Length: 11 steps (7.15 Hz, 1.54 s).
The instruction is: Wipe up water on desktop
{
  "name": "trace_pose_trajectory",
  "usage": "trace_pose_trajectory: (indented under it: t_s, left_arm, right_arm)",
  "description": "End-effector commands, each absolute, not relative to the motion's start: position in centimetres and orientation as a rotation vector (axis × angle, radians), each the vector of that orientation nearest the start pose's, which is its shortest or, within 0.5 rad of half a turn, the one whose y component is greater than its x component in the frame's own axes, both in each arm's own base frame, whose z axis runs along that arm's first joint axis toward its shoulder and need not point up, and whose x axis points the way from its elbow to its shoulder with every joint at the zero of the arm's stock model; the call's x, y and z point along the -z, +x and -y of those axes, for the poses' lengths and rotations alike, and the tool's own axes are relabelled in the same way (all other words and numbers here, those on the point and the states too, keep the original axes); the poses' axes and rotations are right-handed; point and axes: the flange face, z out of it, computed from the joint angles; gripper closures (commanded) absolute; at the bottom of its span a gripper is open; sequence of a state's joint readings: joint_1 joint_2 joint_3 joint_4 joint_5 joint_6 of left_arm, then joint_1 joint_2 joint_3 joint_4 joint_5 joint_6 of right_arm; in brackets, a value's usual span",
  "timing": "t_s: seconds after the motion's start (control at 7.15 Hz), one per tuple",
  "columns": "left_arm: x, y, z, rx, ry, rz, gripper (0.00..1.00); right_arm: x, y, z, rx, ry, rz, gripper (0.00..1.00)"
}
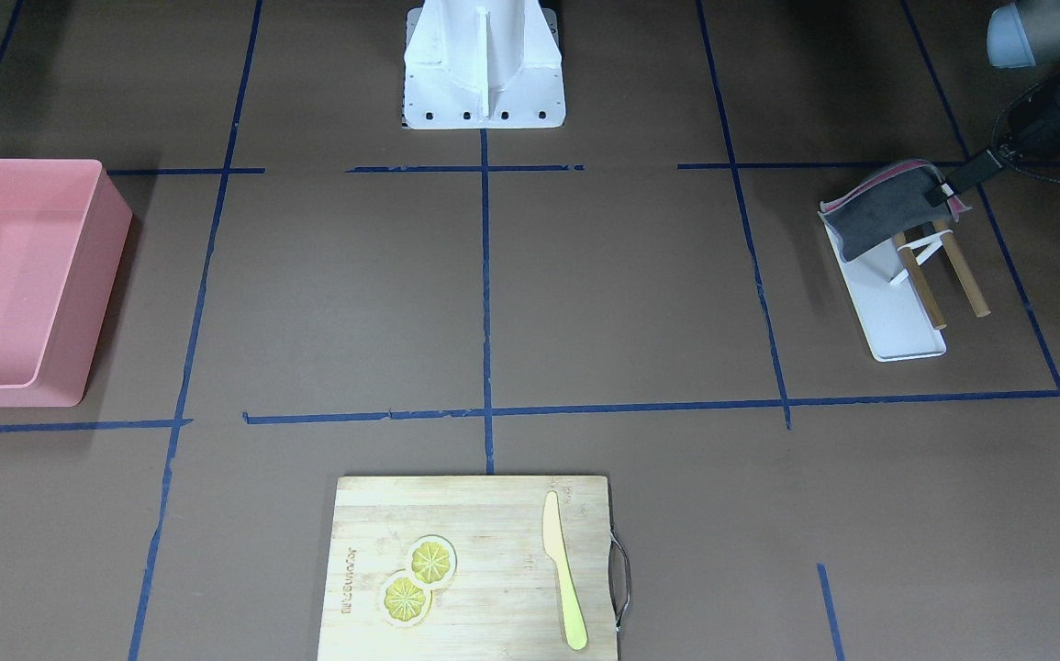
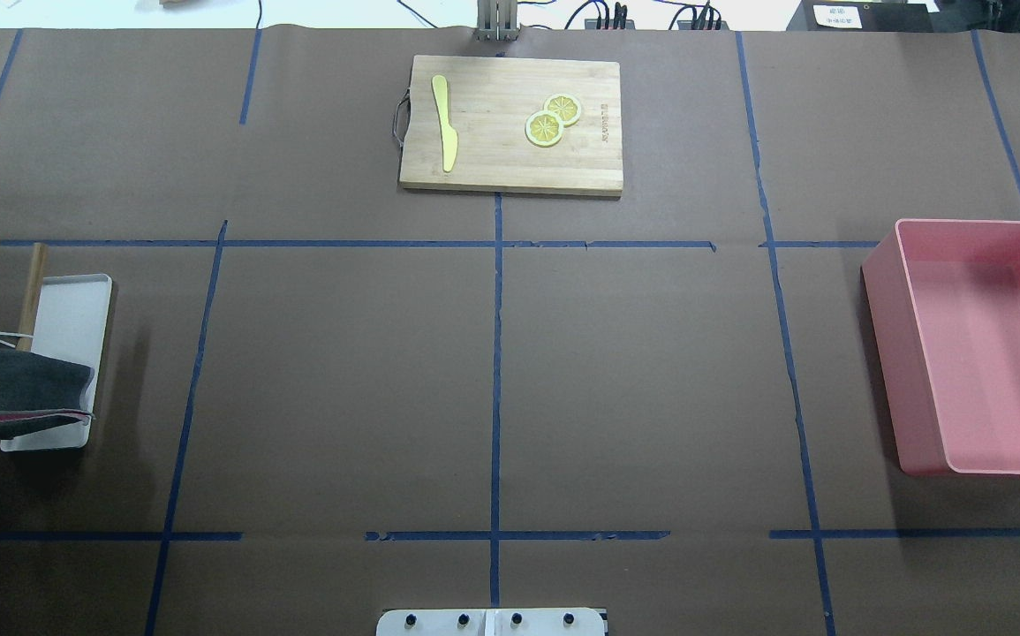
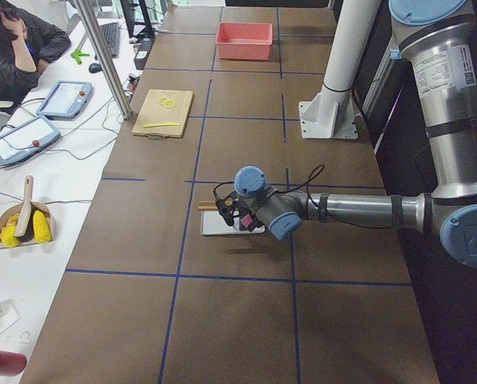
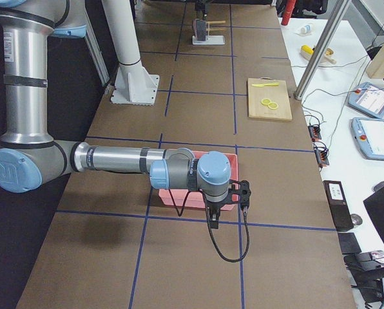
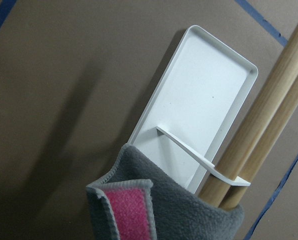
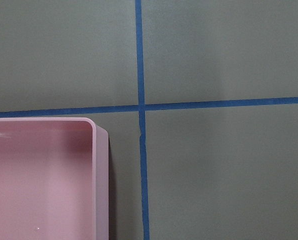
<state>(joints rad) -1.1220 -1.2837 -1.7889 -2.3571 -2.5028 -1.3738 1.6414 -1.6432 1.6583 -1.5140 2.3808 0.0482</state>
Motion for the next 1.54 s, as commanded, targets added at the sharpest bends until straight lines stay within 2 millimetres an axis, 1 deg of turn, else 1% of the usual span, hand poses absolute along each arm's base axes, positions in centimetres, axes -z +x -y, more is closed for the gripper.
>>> trace_pose_trajectory:
  t_s: [0.0, 0.28, 0.56, 0.84, 0.98, 1.12, 1.26, 1.4]
  left_arm:
    - [-57.3, 11.96, 36.93, 0.514, -0.312, -1.078, 0.26]
    - [-57.3, 11.89, 36.74, 0.516, -0.317, -1.078, 0.47]
    - [-57.26, 11.84, 36.62, 0.514, -0.317, -1.079, 0.48]
    - [-57.23, 11.82, 36.55, 0.513, -0.319, -1.08, 0.45]
    - [-57.21, 11.82, 36.55, 0.512, -0.318, -1.081, 0.45]
    - [-57.21, 11.82, 36.55, 0.512, -0.318, -1.081, 0.52]
    - [-57.23, 11.82, 36.55, 0.513, -0.319, -1.08, 0.62]
    - [-57.23, 11.87, 36.53, 0.512, -0.32, -1.079, 0.69]
  right_arm:
    - [-64.17, 9.39, 46.05, -0.082, 0.077, 0.809, 0.0]
    - [-64.17, 9.39, 46.05, -0.082, 0.077, 0.809, 0.0]
    - [-64.25, 9.39, 46.04, -0.083, 0.076, 0.809, 0.0]
    - [-64.25, 9.39, 46.04, -0.083, 0.076, 0.809, 0.0]
    - [-64.25, 9.39, 46.04, -0.083, 0.076, 0.809, 0.0]
    - [-64.25, 9.39, 46.04, -0.083, 0.076, 0.809, 0.0]
    - [-64.32, 9.39, 46.03, -0.084, 0.075, 0.809, 0.0]
    - [-64.25, 9.39, 46.04, -0.083, 0.076, 0.809, 0.0]
